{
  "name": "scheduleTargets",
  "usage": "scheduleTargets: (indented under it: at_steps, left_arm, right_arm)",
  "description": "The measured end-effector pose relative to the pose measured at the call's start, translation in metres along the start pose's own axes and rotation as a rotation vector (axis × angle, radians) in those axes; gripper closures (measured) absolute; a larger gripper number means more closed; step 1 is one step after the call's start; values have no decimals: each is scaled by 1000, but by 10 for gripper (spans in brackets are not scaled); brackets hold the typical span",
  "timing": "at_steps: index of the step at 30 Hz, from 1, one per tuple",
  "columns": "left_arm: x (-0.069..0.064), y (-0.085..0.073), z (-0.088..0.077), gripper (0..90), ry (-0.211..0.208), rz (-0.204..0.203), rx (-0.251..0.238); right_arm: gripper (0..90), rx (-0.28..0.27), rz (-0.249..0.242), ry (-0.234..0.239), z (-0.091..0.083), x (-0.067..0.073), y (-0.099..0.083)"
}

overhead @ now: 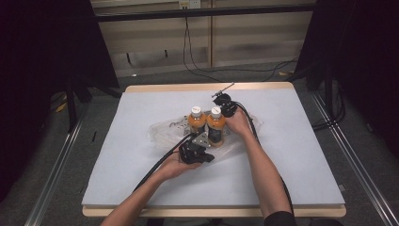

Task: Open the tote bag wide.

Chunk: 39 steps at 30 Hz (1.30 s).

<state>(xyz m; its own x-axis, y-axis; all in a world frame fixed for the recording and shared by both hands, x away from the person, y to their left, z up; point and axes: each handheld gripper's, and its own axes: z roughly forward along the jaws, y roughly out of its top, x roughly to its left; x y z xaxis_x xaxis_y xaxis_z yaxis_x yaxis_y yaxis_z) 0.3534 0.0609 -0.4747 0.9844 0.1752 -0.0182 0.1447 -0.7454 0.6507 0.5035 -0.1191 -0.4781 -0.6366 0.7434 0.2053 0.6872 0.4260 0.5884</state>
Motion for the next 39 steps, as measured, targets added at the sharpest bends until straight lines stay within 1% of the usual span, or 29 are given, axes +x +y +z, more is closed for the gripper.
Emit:
scheduleTargets:
  at_steps: [1,3,4,5,6,7,8,9,10,13,14,15,17,20,21,22,25,26,27,28,29,30,31,32,33,34,36,37,39]
  left_arm:
    - [-1,0,1,900,3,-1,-6]
    - [0,-1,0,900,-14,-5,-5]
    - [-1,-2,0,900,-6,-6,-14]
    - [-2,-1,-1,900,-4,5,1]
    - [-4,-1,0,900,14,26,-1]
    - [-5,0,0,900,19,31,-1]
    - [-6,1,-1,900,10,30,10]
    - [-7,0,0,900,8,23,-2]
    - [-7,0,-1,900,4,28,-1]
    - [-5,-1,-2,900,-38,12,-1]
    - [-6,-2,-1,900,-31,11,-11]
    - [-7,-1,-2,900,-41,19,4]
    - [-11,0,-2,900,-44,30,9]
    - [-17,0,-2,900,-32,41,8]
    - [-17,-1,-2,900,-40,40,8]
    - [-18,-1,-2,900,-36,31,5]
    - [-17,-1,-3,900,-53,32,8]
    - [-18,-1,-4,900,-57,53,17]
    - [-20,-1,-3,900,-52,50,10]
    - [-20,-1,-3,900,-56,49,11]
    - [-20,0,-4,900,-59,55,29]
    - [-21,0,-3,900,-61,46,13]
    - [-20,-1,-3,900,-65,37,12]
    - [-19,-1,-3,900,-78,33,10]
    - [-19,-2,-4,900,-99,26,14]
    - [-18,-3,-4,900,-104,22,2]
    - [-19,-2,-4,900,-106,18,3]
    - [-18,-2,-4,900,-109,17,5]
    - [-18,-3,-3,900,-98,19,-3]
  right_arm:
    - [900,-2,-1,-10,1,0,1]
    - [900,-14,-7,-36,2,1,2]
    - [900,-22,-10,-49,4,1,3]
    - [900,-24,-4,-61,5,2,5]
    - [900,-21,0,-66,5,2,6]
    - [900,-20,5,-76,6,2,7]
    - [900,-22,11,-75,7,1,8]
    - [900,-24,11,-73,7,0,9]
    - [900,-29,13,-75,8,-1,10]
    - [900,-30,23,-81,9,-2,11]
    - [900,-28,28,-85,9,-2,12]
    - [900,-27,29,-91,10,-3,13]
    - [900,-20,24,-98,10,-2,14]
    - [900,-6,15,-111,11,-2,18]
    - [900,-4,18,-115,11,-1,18]
    - [900,-3,24,-123,12,-1,19]
    - [900,-10,34,-136,14,-3,21]
    - [900,-9,39,-139,14,-3,22]
    - [900,-4,30,-151,15,-3,24]
    - [900,-1,42,-157,15,-3,24]
    - [900,-4,40,-163,16,-2,25]
    - [900,-6,27,-168,16,-3,25]
    - [900,-4,30,-164,16,-3,25]
    - [900,0,36,-163,15,-4,25]
    - [900,-1,35,-170,15,-4,25]
    - [900,-7,30,-184,16,-3,25]
    - [900,-18,20,-206,17,-2,25]
    - [900,-25,20,-204,17,-2,25]
    - [900,-33,13,-181,17,-3,24]
